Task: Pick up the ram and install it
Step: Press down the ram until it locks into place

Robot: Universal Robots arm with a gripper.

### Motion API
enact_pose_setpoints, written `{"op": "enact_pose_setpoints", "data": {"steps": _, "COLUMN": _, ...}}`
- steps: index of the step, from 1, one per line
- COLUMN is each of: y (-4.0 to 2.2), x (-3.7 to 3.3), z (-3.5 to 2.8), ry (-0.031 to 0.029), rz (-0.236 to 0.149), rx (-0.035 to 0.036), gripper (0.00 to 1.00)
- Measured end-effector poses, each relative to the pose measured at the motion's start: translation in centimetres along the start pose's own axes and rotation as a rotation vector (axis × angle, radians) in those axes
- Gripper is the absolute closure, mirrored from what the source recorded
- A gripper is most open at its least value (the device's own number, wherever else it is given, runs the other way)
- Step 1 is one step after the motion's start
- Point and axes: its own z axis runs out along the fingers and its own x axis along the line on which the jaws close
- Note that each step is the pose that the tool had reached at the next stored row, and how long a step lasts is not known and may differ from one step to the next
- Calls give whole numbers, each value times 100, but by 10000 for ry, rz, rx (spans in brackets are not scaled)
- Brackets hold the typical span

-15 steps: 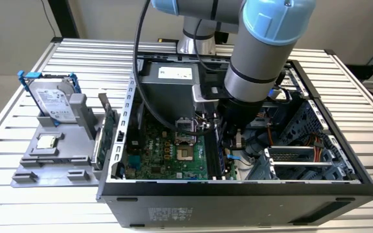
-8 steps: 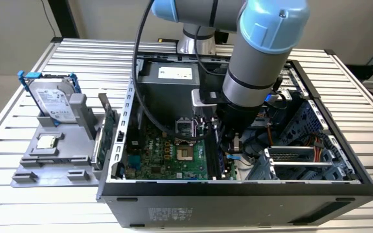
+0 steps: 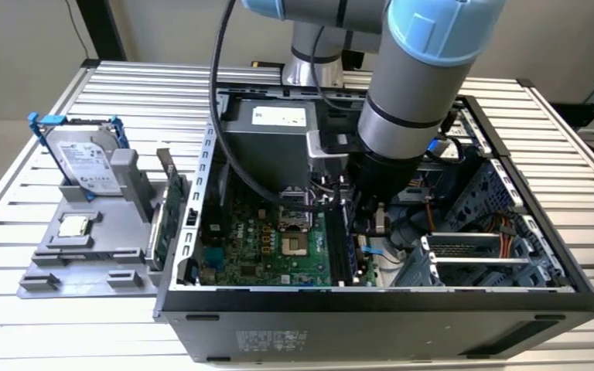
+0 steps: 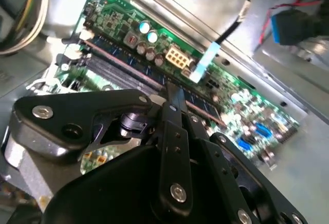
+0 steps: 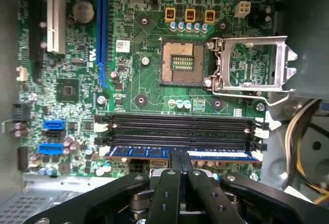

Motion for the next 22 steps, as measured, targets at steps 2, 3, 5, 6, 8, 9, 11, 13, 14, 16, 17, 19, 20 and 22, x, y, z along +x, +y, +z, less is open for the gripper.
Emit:
{"op": "enact_pose_setpoints", "data": {"steps": 2, "y": 0, "x": -1, "z": -93, "ry": 0, "rz": 0, "rx": -2, "gripper": 100}}
{"op": "enact_pose_setpoints", "data": {"steps": 3, "y": 1, "x": -2, "z": -138, "ry": 3, "rz": 0, "rx": -7, "gripper": 100}}
{"op": "enact_pose_setpoints", "data": {"steps": 5, "y": 2, "x": -4, "z": -230, "ry": 2, "rz": 0, "rx": -13, "gripper": 100}}
{"op": "enact_pose_setpoints", "data": {"steps": 6, "y": 2, "x": -5, "z": -275, "ry": 2, "rz": 1, "rx": -16, "gripper": 100}}
{"op": "enact_pose_setpoints", "data": {"steps": 8, "y": 2, "x": -6, "z": -363, "ry": 2, "rz": 0, "rx": -16, "gripper": 100}}
{"op": "enact_pose_setpoints", "data": {"steps": 9, "y": 3, "x": -8, "z": -411, "ry": 1, "rz": 0, "rx": -16, "gripper": 100}}
{"op": "enact_pose_setpoints", "data": {"steps": 11, "y": 3, "x": -9, "z": -502, "ry": 1, "rz": 0, "rx": -16, "gripper": 100}}
{"op": "enact_pose_setpoints", "data": {"steps": 13, "y": 4, "x": -11, "z": -594, "ry": 4, "rz": 0, "rx": -17, "gripper": 100}}
{"op": "enact_pose_setpoints", "data": {"steps": 14, "y": 4, "x": -12, "z": -636, "ry": 1, "rz": -1, "rx": -16, "gripper": 100}}
{"op": "enact_pose_setpoints", "data": {"steps": 16, "y": 4, "x": -12, "z": -647, "ry": 1, "rz": -1, "rx": -16, "gripper": 100}}
{"op": "enact_pose_setpoints", "data": {"steps": 17, "y": 4, "x": -12, "z": -647, "ry": 0, "rz": -1, "rx": -15, "gripper": 100}}
{"op": "enact_pose_setpoints", "data": {"steps": 19, "y": 4, "x": -12, "z": -648, "ry": -1, "rz": -1, "rx": -15, "gripper": 100}}
{"op": "enact_pose_setpoints", "data": {"steps": 20, "y": 4, "x": -12, "z": -649, "ry": 2, "rz": -1, "rx": -16, "gripper": 100}}
{"op": "enact_pose_setpoints", "data": {"steps": 22, "y": 4, "x": -12, "z": -650, "ry": 1, "rz": -1, "rx": -16, "gripper": 100}}
